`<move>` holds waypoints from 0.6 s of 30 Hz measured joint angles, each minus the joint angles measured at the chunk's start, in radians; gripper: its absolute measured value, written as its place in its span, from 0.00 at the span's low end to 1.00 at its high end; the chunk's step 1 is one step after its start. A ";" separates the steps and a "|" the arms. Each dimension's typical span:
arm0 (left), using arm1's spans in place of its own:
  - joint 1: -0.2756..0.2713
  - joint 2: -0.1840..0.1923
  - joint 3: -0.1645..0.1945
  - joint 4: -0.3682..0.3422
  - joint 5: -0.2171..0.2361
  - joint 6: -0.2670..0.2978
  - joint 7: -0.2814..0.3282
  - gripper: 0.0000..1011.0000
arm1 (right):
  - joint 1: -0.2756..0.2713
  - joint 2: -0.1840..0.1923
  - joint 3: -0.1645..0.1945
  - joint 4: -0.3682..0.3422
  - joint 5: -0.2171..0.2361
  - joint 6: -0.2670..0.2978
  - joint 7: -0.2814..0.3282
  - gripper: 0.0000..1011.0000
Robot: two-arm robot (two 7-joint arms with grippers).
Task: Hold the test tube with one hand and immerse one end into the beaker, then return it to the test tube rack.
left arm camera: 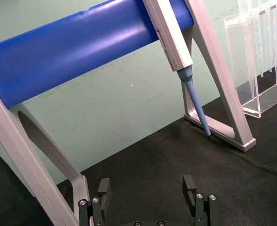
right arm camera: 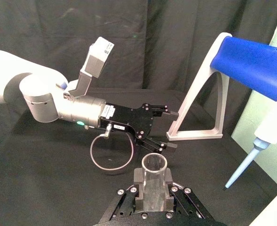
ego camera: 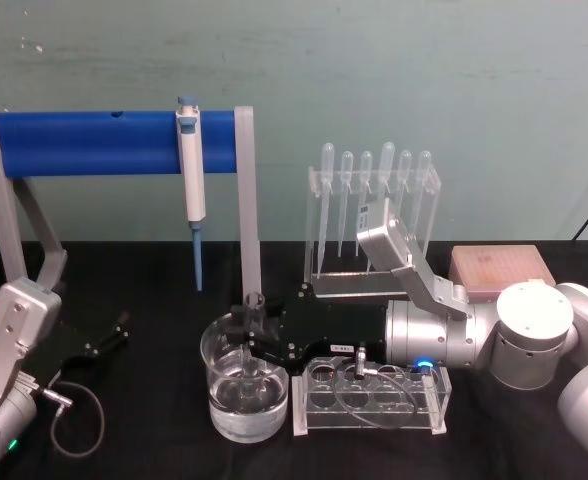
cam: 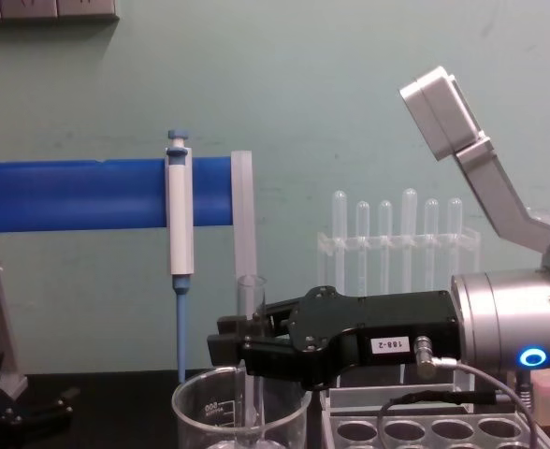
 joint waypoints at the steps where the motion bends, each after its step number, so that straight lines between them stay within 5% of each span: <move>1: 0.000 0.000 0.000 0.000 0.000 0.000 0.000 0.99 | 0.000 0.000 0.000 0.000 0.000 0.000 0.000 0.22; 18: 0.000 0.000 0.000 0.000 0.000 0.000 0.000 0.99 | 0.000 0.000 0.000 0.000 0.001 0.000 0.000 0.22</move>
